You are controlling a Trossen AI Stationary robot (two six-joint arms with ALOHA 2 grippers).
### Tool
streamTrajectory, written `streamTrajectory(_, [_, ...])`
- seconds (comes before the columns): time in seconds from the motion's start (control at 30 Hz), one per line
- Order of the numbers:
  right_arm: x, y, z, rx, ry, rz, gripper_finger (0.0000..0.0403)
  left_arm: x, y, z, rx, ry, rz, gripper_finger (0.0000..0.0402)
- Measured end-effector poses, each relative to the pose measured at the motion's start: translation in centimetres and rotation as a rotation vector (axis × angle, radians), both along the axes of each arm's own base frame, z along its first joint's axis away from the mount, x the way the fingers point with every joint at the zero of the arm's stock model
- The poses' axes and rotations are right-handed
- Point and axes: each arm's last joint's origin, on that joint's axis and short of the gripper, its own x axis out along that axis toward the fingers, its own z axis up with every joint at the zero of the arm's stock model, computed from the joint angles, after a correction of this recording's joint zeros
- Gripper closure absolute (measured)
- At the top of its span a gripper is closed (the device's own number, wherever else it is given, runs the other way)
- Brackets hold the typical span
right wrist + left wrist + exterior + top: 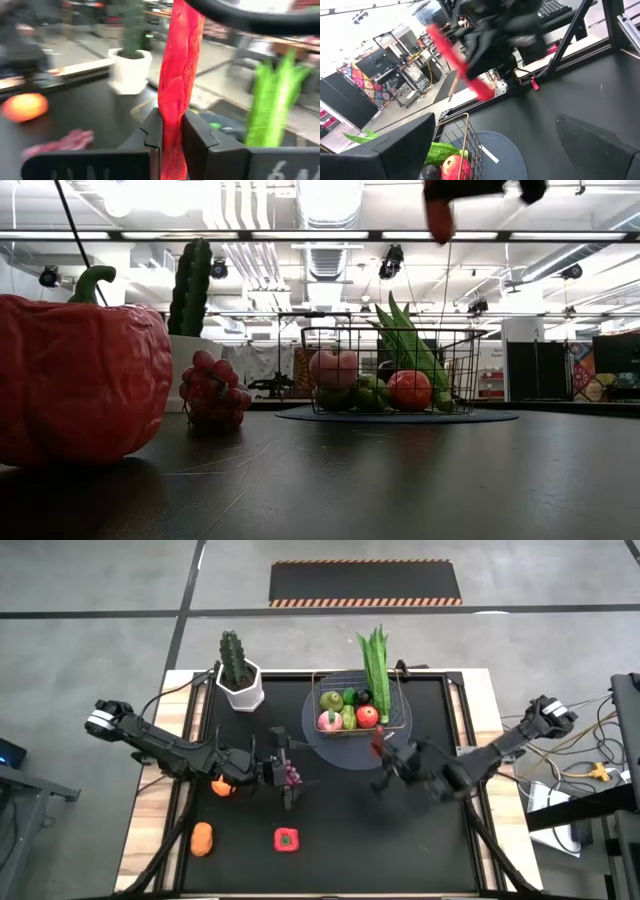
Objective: Build produce basket
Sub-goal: Put the orange carrot into the gold wire basket
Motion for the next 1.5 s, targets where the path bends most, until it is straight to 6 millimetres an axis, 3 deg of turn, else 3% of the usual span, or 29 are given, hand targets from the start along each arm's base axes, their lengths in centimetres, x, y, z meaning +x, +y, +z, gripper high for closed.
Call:
streamTrajectory(0.3, [2.5,-9.1,-0.2,0.005,0.117,-0.227,0.037,0.0,0.1,0.0,0.006,0.003,0.048,0.0009])
streamTrajectory(0.47, [2.3,-13.5,-0.8,0.069,0.182,-0.3,0.037,0.0,0.1,0.0,0.006,0.004,0.048,0.0009])
streamTrajectory(0.63, [1.7,-16.3,-2.0,0.169,0.24,-0.364,0.037,0.0,0.1,-0.1,0.007,0.005,0.05,0.0009])
streamTrajectory(0.97, [2.3,-17.7,-5.9,0.232,0.339,-0.465,0.0368,0.0,0.1,-0.1,0.007,0.005,0.05,0.0009])
streamTrajectory(1.1, [2.7,-17.9,-6.7,0.247,0.343,-0.484,0.0346,0.0,0.1,-0.1,0.007,0.005,0.05,0.0009])
streamTrajectory(1.3, [2.6,-17.9,-6.9,0.267,0.343,-0.493,0.0285,0.0,0.1,-0.1,0.007,0.005,0.05,0.0009])
streamTrajectory(1.5, [2.1,-17.7,-5.6,0.28,0.301,-0.473,0.0246,0.0,0.1,-0.1,0.007,0.005,0.05,0.0009])
